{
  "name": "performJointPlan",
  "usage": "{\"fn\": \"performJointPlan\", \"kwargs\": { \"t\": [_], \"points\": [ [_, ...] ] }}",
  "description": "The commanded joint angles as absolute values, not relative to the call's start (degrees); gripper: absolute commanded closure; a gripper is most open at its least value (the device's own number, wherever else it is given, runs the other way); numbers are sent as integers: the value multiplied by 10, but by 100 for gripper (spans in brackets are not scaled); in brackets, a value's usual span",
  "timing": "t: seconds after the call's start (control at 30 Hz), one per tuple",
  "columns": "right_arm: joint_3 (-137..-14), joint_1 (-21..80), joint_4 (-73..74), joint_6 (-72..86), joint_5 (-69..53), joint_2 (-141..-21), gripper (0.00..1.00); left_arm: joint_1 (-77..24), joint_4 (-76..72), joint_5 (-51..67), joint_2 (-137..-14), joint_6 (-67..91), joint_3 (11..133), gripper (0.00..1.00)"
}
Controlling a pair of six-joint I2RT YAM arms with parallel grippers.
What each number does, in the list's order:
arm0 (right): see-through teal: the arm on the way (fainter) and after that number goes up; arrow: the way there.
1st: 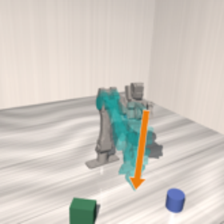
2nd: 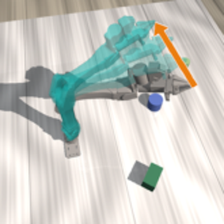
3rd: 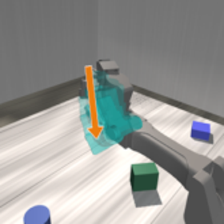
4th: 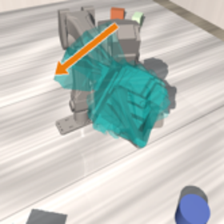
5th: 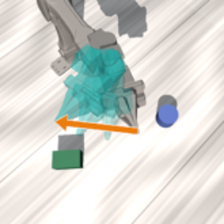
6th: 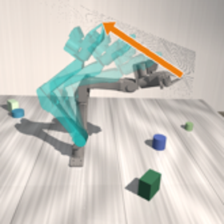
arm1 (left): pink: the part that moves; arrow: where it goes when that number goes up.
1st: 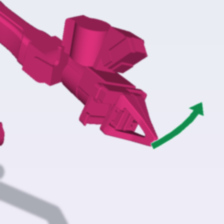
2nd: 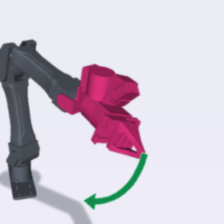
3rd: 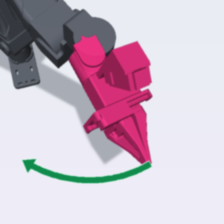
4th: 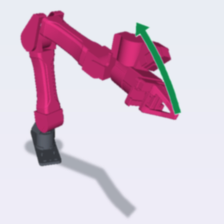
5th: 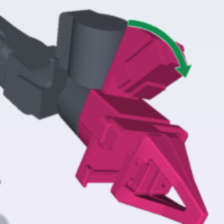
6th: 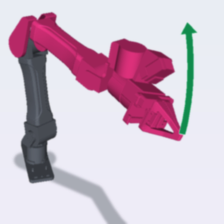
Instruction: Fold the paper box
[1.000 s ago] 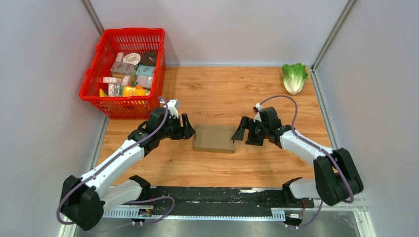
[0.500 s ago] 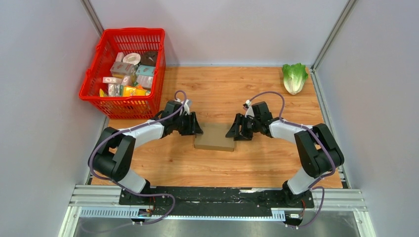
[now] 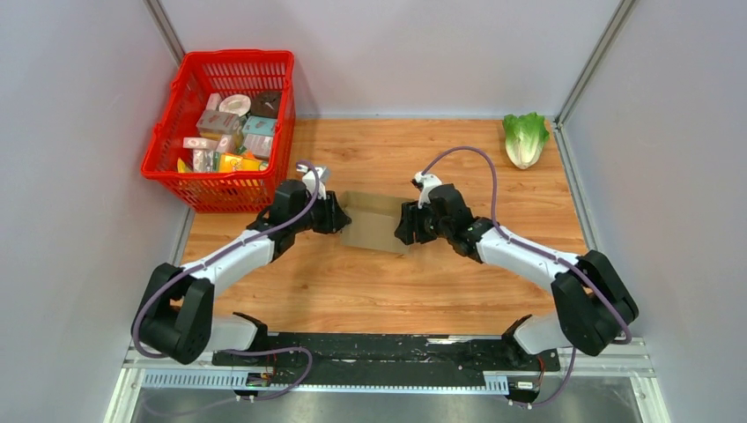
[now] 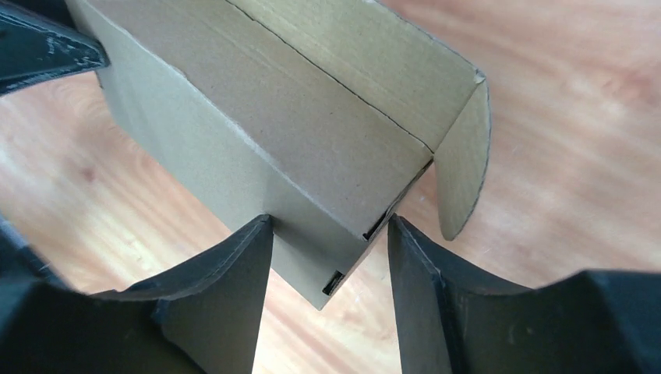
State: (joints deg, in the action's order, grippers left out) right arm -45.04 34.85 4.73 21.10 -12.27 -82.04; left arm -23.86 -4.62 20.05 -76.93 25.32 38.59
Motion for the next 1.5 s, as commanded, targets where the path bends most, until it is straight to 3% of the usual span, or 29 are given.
{"fn": "performJointPlan", "kwargs": {
  "t": [0.0, 0.13, 0.3, 0.47, 0.67, 0.8, 1.07, 1.17, 1.33, 1.47],
  "points": [
    [-449, 416, -103, 108, -11, -783, 43, -260, -130, 239, -730, 231, 366, 61],
    [-416, 482, -169, 31, 68, -812, 42, -265, -143, 224, -720, 247, 334, 60],
    [-380, 614, -255, -74, 279, -860, 42, -290, -208, 165, -686, 258, 255, 60],
    [-348, 664, -302, -61, 360, -865, 40, -319, -215, 103, -605, 258, 200, 59],
    [-337, 665, -259, -13, 363, -834, 27, -321, -174, 95, -560, 274, 177, 49],
    [-345, 665, -189, 25, 352, -801, 12, -321, -134, 94, -512, 290, 160, 42],
    [-294, 660, -125, 79, 285, -708, 0, -320, -31, 73, -375, 301, 144, 36],
    [-332, 609, -48, 167, 171, -687, 0, -319, 2, 63, -374, 347, 180, 36],
    [-493, 440, 224, 393, -16, -713, 0, -316, 234, 9, -473, 431, 338, 35],
    [-525, 352, 247, 445, -166, -783, 4, -289, 243, 37, -566, 500, 402, 32]
  ]
}}
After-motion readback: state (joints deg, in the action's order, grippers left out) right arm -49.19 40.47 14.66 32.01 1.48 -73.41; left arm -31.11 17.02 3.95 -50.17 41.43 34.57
